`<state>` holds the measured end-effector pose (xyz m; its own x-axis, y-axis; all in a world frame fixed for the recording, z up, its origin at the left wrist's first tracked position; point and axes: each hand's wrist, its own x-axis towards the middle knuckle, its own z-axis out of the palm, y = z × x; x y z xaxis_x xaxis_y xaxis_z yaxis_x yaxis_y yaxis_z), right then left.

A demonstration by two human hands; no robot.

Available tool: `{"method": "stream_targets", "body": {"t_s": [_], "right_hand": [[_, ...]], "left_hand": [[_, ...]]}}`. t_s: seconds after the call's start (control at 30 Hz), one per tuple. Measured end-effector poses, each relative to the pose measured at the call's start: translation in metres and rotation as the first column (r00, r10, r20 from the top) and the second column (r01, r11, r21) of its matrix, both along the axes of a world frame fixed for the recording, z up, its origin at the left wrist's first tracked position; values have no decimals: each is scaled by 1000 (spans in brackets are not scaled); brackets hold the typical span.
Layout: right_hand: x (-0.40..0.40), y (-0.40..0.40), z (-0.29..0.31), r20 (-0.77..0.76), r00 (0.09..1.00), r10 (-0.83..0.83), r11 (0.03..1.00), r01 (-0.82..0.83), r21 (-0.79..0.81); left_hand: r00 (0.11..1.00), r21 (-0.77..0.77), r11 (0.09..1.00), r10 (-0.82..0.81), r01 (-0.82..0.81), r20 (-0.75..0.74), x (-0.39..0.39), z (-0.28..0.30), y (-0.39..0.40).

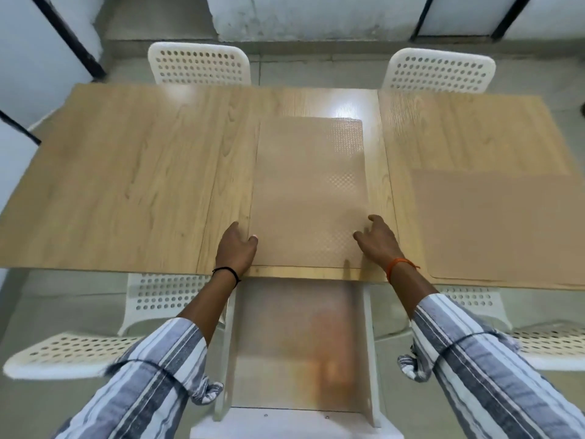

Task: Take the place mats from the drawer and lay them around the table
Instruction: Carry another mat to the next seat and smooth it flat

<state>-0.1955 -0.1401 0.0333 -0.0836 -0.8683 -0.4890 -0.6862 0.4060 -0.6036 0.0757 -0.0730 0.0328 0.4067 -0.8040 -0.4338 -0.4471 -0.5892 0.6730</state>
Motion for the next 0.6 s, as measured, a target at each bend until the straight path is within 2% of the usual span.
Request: {"method": "stream_targets", "body": {"t_s": [0.07, 0.23, 0.47, 0.6], "right_hand": [[7, -5, 1, 3, 1000, -23, 1000, 23, 1], [16, -8, 0, -44, 998, -53, 999, 53, -4], [17, -10, 2, -116, 983, -141, 987, 129, -99], [13, -16, 4, -9, 970, -243, 962, 239, -128]], "left_hand": [[999, -13, 999, -32, 32, -4, 4, 0, -9], [990, -16, 999, -37, 35, -139, 7, -1, -27], [981, -31, 996, 76, -82, -178, 6, -2, -36], [969, -17, 984, 171, -176, -177, 8, -2, -41]]}}
